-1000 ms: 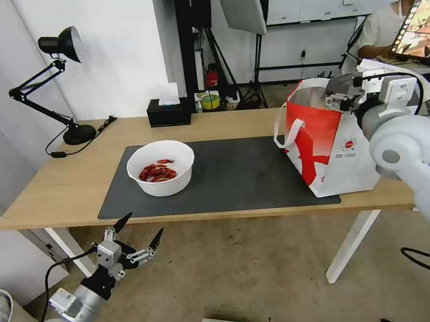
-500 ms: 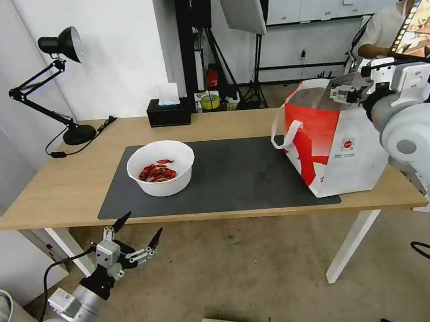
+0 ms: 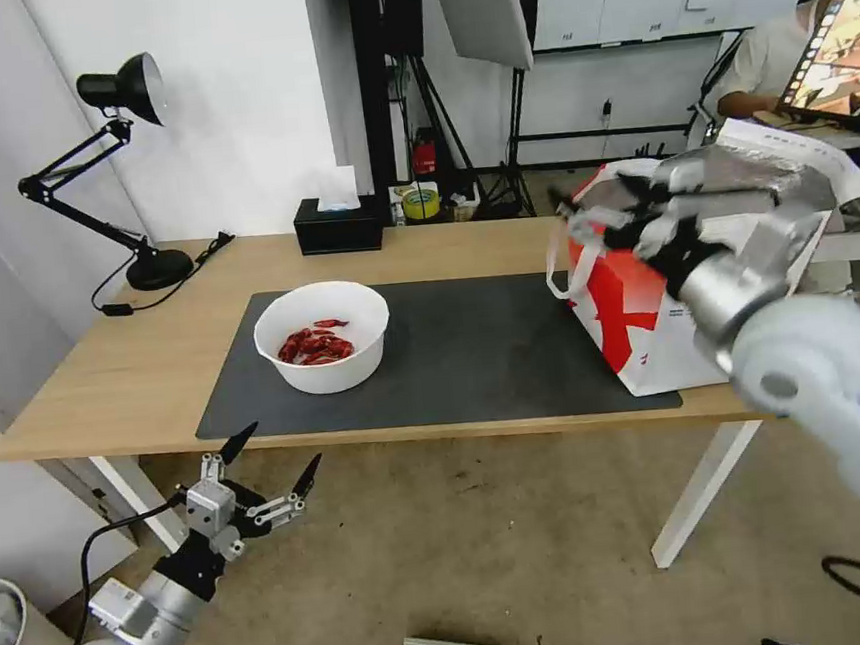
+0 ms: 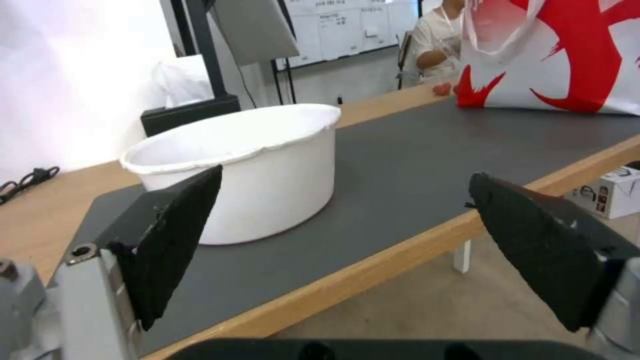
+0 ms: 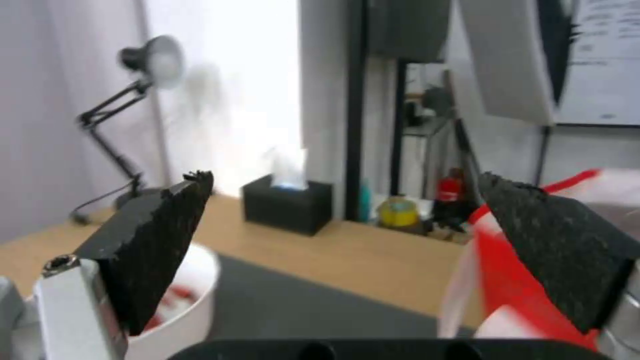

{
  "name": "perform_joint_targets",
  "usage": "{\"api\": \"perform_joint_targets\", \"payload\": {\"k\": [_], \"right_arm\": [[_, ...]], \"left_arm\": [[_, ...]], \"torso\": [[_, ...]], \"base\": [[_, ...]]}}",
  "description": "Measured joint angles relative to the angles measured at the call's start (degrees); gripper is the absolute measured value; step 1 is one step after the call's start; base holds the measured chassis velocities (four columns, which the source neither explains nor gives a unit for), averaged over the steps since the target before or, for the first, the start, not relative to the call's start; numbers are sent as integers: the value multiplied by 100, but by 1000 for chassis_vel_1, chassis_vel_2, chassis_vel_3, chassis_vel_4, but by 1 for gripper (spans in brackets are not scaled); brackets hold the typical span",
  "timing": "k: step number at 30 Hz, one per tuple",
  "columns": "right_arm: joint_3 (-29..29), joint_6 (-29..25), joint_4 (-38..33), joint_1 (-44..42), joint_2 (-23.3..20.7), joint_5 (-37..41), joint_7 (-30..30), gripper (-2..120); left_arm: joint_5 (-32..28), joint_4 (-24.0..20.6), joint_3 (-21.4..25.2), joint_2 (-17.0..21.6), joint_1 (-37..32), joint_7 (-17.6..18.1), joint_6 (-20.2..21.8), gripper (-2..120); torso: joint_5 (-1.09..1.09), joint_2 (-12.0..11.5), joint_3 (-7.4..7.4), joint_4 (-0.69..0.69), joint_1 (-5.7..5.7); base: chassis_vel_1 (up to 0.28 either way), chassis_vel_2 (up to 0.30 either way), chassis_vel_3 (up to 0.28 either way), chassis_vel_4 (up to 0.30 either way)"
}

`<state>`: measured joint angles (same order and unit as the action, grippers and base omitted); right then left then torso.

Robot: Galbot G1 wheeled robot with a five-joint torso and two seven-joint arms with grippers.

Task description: Pick up the trash from the table and place it into the takeout bag.

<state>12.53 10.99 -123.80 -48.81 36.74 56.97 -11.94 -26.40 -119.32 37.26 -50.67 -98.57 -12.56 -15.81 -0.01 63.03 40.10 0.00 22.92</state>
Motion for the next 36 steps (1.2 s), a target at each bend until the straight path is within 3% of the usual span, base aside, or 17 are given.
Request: {"api": "perform_joint_targets", "payload": {"k": [7, 15, 18, 26, 36], "right_arm": [[254, -875, -138, -1344, 273, -873, 500, 100], [387, -1391, -93, -2400, 699, -1881, 439, 100], [431, -1610, -16, -2939, 1081, -2536, 246, 100], [480, -1744, 109, -3488, 1496, -3042, 37, 100], [479, -1745, 152, -3557, 1583, -3082, -29, 100]], "left_arm": [[4, 41, -12, -31, 19, -6, -33, 100], [11, 86, -50, -58, 44, -17, -56, 100], [13, 100, -61, -57, 61, -19, -62, 100], [11, 100, -62, -45, 58, -21, -64, 100], [11, 97, -62, -58, 52, -21, -65, 100]], "torso": [[1, 0, 0, 0, 0], [0, 0, 0, -1, 0], [0, 0, 0, -1, 0], [0, 0, 0, -1, 0], [0, 0, 0, 0, 0]], "base": [[0, 0, 0, 0], [0, 0, 0, 0], [0, 0, 0, 0], [0, 0, 0, 0], [0, 0, 0, 0]]}}
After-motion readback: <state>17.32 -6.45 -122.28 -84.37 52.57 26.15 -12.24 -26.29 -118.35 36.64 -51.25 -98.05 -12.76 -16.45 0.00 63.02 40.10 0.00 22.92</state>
